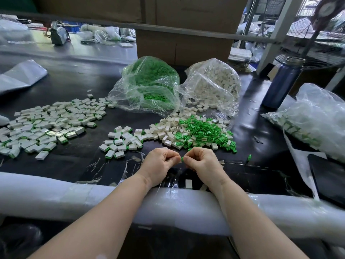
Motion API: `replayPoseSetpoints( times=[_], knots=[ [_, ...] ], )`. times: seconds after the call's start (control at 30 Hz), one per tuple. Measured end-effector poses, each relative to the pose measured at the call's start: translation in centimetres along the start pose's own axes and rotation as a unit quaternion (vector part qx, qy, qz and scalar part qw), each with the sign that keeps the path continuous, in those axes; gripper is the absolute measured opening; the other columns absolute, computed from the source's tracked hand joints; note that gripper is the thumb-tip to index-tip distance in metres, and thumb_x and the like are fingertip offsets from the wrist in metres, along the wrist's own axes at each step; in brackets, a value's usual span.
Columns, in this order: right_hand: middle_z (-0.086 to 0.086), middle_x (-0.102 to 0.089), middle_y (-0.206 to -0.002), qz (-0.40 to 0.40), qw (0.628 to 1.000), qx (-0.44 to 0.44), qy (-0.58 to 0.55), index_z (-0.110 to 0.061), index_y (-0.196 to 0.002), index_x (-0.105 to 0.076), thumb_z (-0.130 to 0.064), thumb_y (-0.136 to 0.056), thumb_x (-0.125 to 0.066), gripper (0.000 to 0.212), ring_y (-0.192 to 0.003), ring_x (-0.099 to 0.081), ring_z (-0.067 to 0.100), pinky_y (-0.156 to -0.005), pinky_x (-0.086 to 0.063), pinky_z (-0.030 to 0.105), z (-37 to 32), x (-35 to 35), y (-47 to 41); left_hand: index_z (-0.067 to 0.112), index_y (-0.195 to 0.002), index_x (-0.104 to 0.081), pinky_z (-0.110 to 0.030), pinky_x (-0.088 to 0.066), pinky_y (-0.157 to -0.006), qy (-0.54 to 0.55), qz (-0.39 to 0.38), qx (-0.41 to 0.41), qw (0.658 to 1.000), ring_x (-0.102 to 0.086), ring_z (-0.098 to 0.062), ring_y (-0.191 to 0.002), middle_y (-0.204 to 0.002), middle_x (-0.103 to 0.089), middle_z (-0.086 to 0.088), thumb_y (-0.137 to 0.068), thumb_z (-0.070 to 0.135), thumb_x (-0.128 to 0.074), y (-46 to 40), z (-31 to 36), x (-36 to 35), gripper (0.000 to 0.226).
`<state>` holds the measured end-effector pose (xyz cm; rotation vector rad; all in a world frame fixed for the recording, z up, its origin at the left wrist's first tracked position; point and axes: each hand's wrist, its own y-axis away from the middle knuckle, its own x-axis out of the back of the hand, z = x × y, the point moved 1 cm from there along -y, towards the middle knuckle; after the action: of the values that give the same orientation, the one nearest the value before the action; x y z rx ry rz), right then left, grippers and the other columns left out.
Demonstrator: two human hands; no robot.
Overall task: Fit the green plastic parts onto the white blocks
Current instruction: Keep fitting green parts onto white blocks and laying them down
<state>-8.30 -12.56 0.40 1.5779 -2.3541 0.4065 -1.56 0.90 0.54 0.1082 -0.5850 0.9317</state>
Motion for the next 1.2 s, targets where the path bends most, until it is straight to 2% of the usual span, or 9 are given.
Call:
replayPoseSetpoints(
  times=[0.13, 0.2, 0.3, 0.47, 0.63, 0.9, 1.07, 1.2],
  knots=[
    [-0.006, -0.059, -0.062, 0.018, 0.999, 0.023, -0.041, -0.017, -0.078, -0.065, -0.002, -0.083, -0.064, 0.015, -0.054, -0.051, 0.0, -0.057, -0.043, 0.016, -0.21, -0.05, 0.14, 0.014, -0.097, -0.07, -0.015, -0.046, -0.077, 0.016, 0.012, -0.004, 1.0, -0.06, -0.007, -0.079, -0.083, -0.066, 0.004, -0.087, 0.016, -0.063, -0.07, 0.15, -0.21, 0.012],
    [-0.002, -0.061, -0.063, 0.026, 0.996, 0.019, -0.079, -0.014, -0.078, -0.064, 0.002, -0.081, -0.064, 0.017, -0.053, -0.054, 0.001, -0.053, -0.043, 0.014, -0.21, 0.03, 0.15, 0.021, -0.096, -0.065, -0.019, -0.047, -0.072, 0.027, 0.005, -0.011, 1.0, -0.056, -0.009, -0.07, -0.078, -0.062, 0.002, -0.085, 0.017, -0.066, -0.03, 0.16, -0.28, 0.012],
    [-0.004, -0.065, -0.061, 0.044, 0.994, 0.008, -0.1, -0.016, -0.072, -0.065, 0.002, -0.08, -0.065, 0.019, -0.054, -0.058, 0.002, -0.05, -0.043, 0.012, -0.22, 0.08, 0.1, 0.026, -0.085, -0.057, -0.018, -0.042, -0.064, 0.028, -0.004, -0.01, 1.0, -0.049, -0.009, -0.061, -0.071, -0.057, 0.003, -0.078, 0.015, -0.073, -0.03, -0.02, -0.28, 0.021],
    [-0.005, -0.068, -0.059, 0.034, 0.989, 0.006, -0.142, -0.016, -0.071, -0.067, -0.001, -0.082, -0.066, 0.019, -0.055, -0.06, 0.001, -0.05, -0.045, 0.013, -0.22, 0.22, 0.08, 0.011, -0.093, -0.068, -0.02, -0.047, -0.08, 0.023, 0.024, -0.014, 0.999, -0.06, -0.011, -0.08, -0.086, -0.066, 0.001, -0.085, 0.016, -0.066, -0.17, -0.16, -0.4, 0.01],
    [-0.008, -0.062, -0.055, 0.043, 0.993, 0.009, -0.11, -0.017, -0.068, -0.064, -0.005, -0.084, -0.065, 0.02, -0.051, -0.055, -0.001, -0.052, -0.045, 0.013, -0.07, 0.04, 0.09, 0.015, -0.093, -0.071, -0.026, -0.048, -0.078, 0.029, 0.006, -0.004, 1.0, -0.061, -0.011, -0.078, -0.081, -0.068, 0.002, -0.089, 0.02, -0.061, -0.03, 0.01, -0.27, 0.011],
    [-0.012, -0.055, -0.046, 0.019, 0.999, 0.004, -0.026, -0.02, -0.063, -0.061, -0.006, -0.085, -0.065, 0.026, -0.046, -0.047, -0.002, -0.052, -0.041, 0.015, 0.12, -0.05, -0.09, 0.01, -0.092, -0.071, -0.029, -0.048, -0.08, -0.012, -0.022, 0.01, 1.0, -0.061, -0.015, -0.081, -0.082, -0.066, -0.001, -0.088, 0.018, -0.062, -0.01, 0.09, -0.18, 0.012],
    [-0.01, -0.056, -0.053, 0.013, 1.0, -0.003, -0.009, -0.02, -0.063, -0.061, -0.007, -0.085, -0.065, 0.025, -0.049, -0.048, 0.001, -0.057, -0.043, 0.021, 0.13, 0.01, -0.09, 0.009, -0.094, -0.07, -0.032, -0.049, -0.082, -0.037, -0.023, 0.005, 0.999, -0.062, -0.018, -0.084, -0.085, -0.066, -0.002, -0.088, 0.019, -0.062, 0.17, 0.18, -0.23, 0.014],
    [-0.009, -0.055, -0.052, 0.016, 1.0, -0.006, -0.009, -0.02, -0.063, -0.061, -0.006, -0.085, -0.064, 0.026, -0.048, -0.047, 0.0, -0.057, -0.043, 0.022, 0.01, -0.05, -0.09, 0.011, -0.094, -0.071, -0.029, -0.048, -0.08, -0.054, -0.02, -0.007, 0.998, -0.06, -0.016, -0.083, -0.083, -0.063, 0.001, -0.088, 0.02, -0.062, 0.25, 0.29, -0.24, 0.014]
  ],
)
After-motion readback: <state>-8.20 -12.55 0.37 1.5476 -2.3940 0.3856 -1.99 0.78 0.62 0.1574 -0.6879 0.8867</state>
